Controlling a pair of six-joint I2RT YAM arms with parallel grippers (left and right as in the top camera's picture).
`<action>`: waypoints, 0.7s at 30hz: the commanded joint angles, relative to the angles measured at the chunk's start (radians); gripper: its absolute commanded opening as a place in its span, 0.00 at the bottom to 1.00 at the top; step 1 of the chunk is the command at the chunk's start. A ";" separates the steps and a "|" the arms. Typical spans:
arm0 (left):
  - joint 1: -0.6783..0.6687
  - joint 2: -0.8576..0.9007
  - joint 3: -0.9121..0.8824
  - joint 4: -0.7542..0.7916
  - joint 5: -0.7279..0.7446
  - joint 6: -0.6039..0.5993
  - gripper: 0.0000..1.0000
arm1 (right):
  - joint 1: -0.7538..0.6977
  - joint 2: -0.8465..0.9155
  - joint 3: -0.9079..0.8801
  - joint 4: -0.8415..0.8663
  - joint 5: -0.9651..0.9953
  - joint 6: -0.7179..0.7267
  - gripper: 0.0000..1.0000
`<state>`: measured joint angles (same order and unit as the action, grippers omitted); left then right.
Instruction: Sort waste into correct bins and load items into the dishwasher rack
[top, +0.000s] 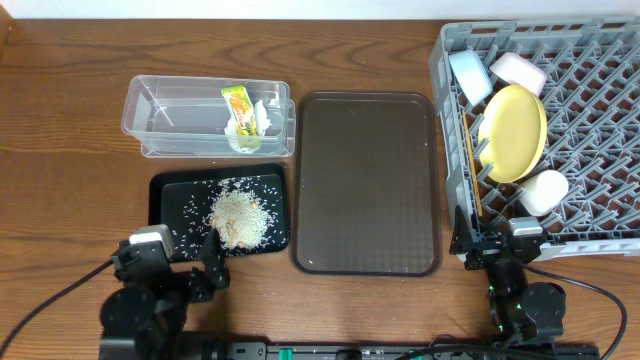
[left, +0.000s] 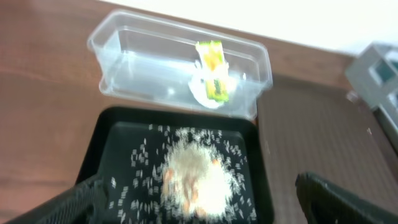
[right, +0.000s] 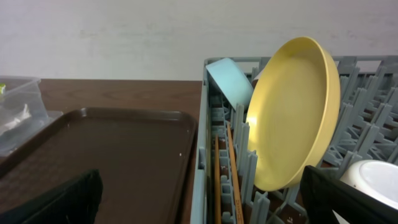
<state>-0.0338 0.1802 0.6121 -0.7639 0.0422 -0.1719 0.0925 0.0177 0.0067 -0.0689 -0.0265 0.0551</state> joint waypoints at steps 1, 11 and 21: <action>0.027 -0.081 -0.136 0.110 -0.008 0.023 0.98 | -0.015 -0.005 -0.001 -0.003 0.000 -0.004 0.99; 0.038 -0.179 -0.472 0.636 0.003 0.072 0.98 | -0.015 -0.006 -0.001 -0.003 0.000 -0.004 0.99; 0.036 -0.179 -0.608 0.774 0.011 0.112 0.98 | -0.015 -0.005 -0.001 -0.003 0.000 -0.004 0.99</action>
<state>-0.0010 0.0101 0.0101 0.0372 0.0467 -0.0837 0.0925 0.0174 0.0067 -0.0689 -0.0265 0.0551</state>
